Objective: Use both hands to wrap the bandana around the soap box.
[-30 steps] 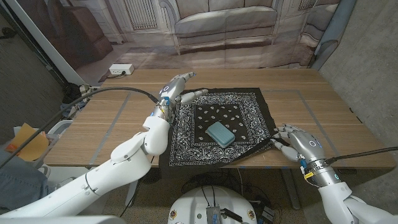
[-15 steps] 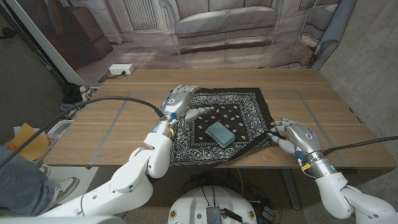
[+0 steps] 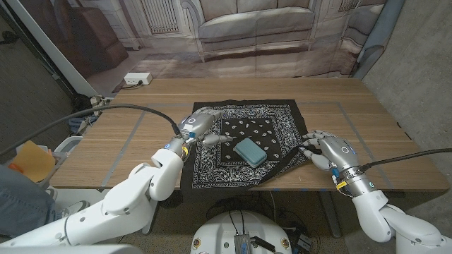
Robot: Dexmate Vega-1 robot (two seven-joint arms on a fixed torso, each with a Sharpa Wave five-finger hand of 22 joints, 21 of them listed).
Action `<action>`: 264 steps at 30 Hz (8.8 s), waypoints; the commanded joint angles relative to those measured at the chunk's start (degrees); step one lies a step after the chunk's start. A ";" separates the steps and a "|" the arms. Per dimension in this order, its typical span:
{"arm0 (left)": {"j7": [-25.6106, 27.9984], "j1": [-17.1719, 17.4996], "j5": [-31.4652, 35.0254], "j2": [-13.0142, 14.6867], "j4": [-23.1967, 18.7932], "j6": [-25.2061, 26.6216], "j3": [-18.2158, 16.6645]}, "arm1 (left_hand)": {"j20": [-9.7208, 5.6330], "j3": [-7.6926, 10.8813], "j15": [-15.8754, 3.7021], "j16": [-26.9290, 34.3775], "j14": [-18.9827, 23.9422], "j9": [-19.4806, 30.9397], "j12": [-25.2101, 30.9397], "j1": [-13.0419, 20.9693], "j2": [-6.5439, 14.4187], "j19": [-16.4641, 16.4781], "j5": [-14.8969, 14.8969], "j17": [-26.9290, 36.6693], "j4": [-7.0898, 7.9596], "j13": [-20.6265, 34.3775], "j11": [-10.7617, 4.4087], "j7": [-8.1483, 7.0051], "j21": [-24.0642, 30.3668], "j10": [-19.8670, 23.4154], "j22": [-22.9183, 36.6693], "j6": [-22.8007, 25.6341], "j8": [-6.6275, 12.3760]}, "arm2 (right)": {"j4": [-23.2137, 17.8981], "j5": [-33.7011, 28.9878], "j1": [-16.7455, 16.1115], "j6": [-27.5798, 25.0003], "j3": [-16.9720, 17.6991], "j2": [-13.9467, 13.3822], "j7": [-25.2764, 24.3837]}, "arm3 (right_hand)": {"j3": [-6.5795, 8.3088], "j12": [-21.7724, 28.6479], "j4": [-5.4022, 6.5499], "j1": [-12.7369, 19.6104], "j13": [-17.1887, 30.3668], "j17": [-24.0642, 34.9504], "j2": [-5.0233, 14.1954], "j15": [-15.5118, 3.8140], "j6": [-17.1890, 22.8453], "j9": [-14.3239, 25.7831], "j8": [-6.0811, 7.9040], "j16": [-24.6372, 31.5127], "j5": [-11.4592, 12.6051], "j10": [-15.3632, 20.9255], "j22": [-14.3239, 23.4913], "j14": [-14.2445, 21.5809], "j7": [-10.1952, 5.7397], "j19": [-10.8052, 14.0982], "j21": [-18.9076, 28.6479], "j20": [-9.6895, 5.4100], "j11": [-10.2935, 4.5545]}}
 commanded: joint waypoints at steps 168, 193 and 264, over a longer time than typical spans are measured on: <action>26.25 16.28 17.43 -6.49 10.59 1.87 -2.83 | 1.00 5.51 -8.79 1.85 38.47 -0.65 1.90 15.02 8.47 15.60 -1.65 0.15 -2.44 1.42 -4.92 -4.84 2.67 45.79 0.52 47.50 12.37 | -0.23 -3.20 18.31 4.68 -5.62 6.30 12.31 | 0.46 -1.68 -0.70 -0.14 0.20 0.13 0.46 -4.17 2.29 0.16 -1.48 -0.20 -1.64 1.08 0.28 1.14 0.07 0.14 -0.46 -2.62 0.22; 16.15 3.74 -11.08 -13.88 10.79 -1.64 -8.81 | 3.53 7.88 -8.02 1.63 43.05 -0.59 1.50 14.60 8.53 19.47 -2.04 -0.17 -1.26 2.16 -3.45 -1.58 3.49 47.96 0.52 49.19 11.58 | 1.90 4.47 28.22 3.90 -4.87 7.42 23.94 | 0.77 -1.80 -1.24 0.10 0.22 -0.01 0.19 -3.04 3.95 0.23 -1.11 -0.17 -1.85 1.66 0.25 1.64 0.21 -0.92 -0.95 -1.06 0.85; -4.41 -67.57 -32.88 -21.39 41.11 40.27 43.30 | 8.14 23.41 2.18 -0.76 29.20 0.16 -1.80 10.11 8.02 13.72 -1.81 0.15 5.88 3.78 3.13 5.19 2.70 33.26 1.96 44.97 4.07 | 29.32 26.08 59.43 -12.38 -21.96 18.31 50.08 | 2.64 -2.96 -2.21 -0.47 0.30 0.04 0.15 -0.31 4.37 1.33 -0.82 -0.37 -1.61 1.57 0.23 3.76 0.64 -2.65 -1.71 1.17 2.68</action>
